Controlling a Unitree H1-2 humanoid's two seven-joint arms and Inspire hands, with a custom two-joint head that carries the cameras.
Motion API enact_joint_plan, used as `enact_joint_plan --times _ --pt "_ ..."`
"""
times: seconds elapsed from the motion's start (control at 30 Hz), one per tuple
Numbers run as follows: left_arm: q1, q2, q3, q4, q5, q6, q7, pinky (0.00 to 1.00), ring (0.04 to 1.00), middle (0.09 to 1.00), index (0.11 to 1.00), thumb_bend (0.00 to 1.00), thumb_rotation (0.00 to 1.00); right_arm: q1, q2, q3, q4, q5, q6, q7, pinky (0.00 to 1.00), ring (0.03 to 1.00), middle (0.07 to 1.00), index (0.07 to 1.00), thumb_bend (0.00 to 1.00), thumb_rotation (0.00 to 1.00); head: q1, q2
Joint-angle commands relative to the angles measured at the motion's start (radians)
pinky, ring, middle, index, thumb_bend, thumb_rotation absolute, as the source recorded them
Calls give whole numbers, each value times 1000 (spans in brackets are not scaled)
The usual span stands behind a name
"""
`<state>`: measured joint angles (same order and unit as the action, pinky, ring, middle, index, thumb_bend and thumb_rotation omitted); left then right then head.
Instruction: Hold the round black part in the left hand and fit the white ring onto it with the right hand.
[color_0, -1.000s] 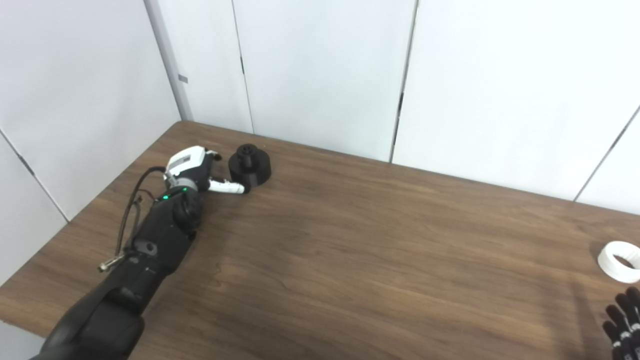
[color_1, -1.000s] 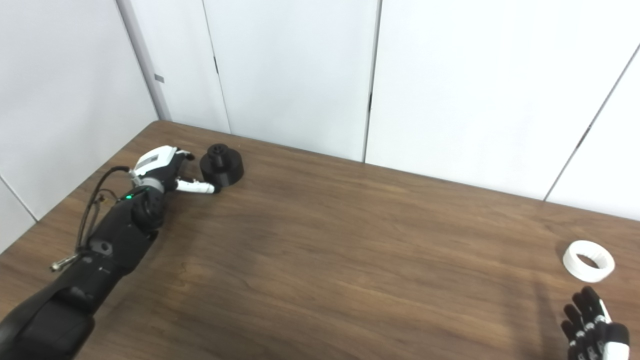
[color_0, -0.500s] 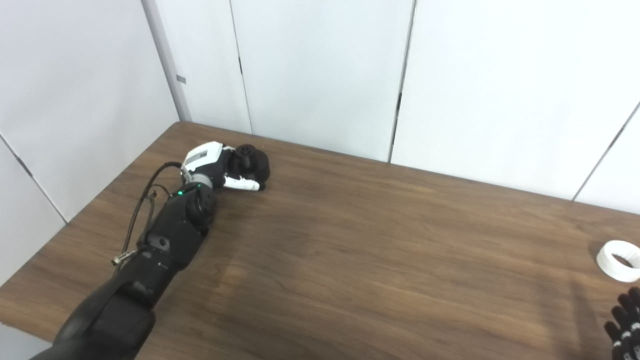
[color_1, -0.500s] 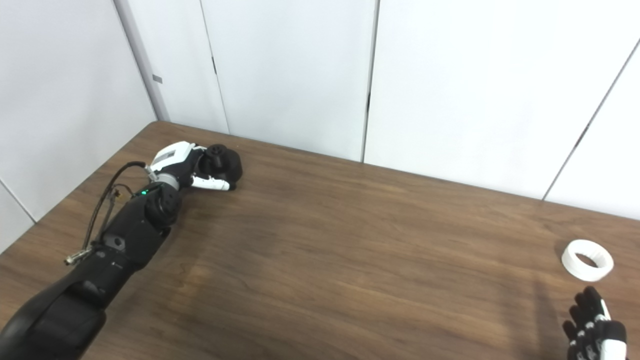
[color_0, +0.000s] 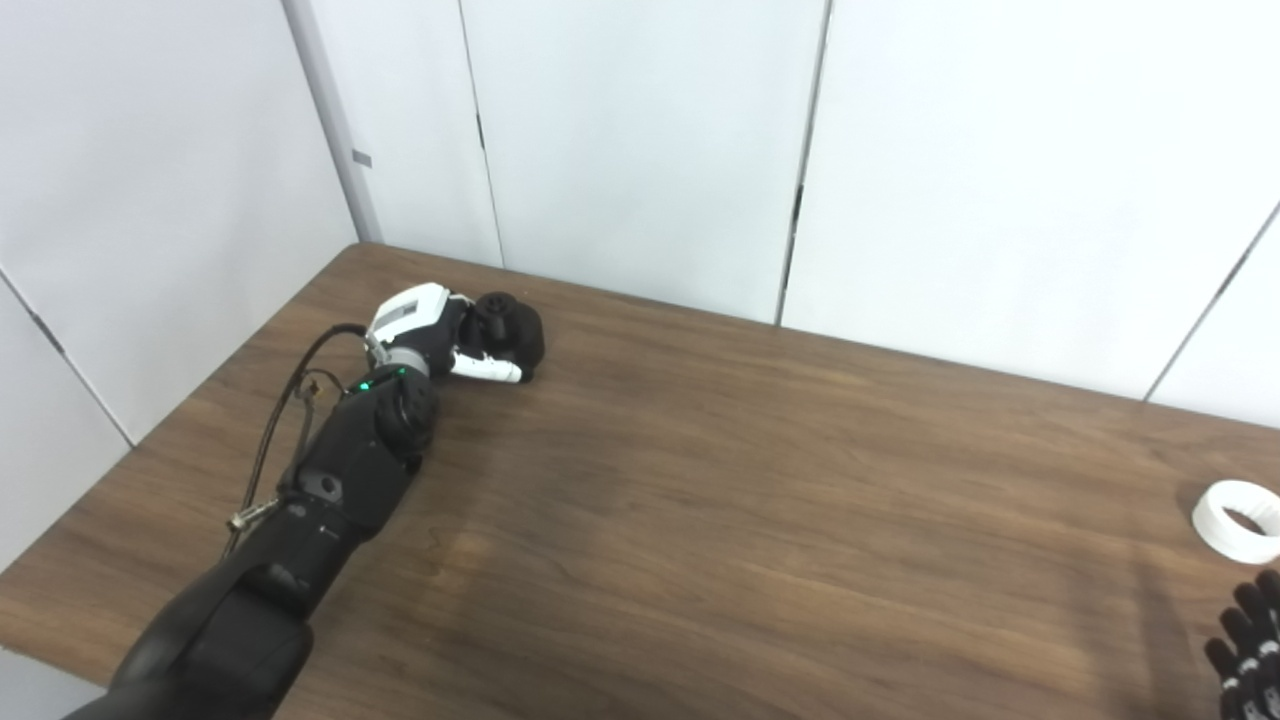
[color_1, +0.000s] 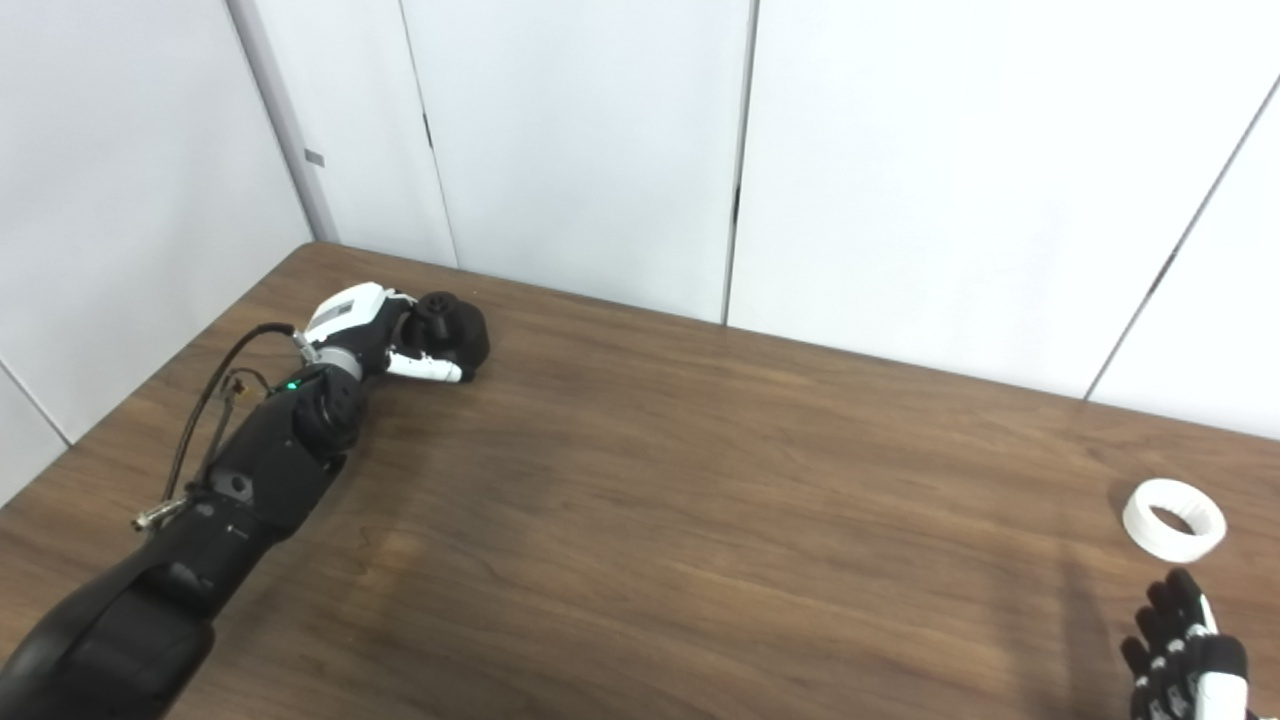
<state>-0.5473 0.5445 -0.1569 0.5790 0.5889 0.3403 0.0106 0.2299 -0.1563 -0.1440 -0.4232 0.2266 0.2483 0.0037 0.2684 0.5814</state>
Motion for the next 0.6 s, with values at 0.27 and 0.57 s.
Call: enact_joint_plan --times 0.27,0.57 --pt "-41 -11 59 -5 -44 -83 141 1000 923 803 486 570 93 -2 9 1 -67 16 0 9 1000 1000 1000 1000 593 1000 1 3" --pt "-33 -17 63 6 -58 -124 172 1000 900 754 480 524 55 -1 9 5 -80 10 16 3 1000 1000 1000 1000 580 1000 -1 6"
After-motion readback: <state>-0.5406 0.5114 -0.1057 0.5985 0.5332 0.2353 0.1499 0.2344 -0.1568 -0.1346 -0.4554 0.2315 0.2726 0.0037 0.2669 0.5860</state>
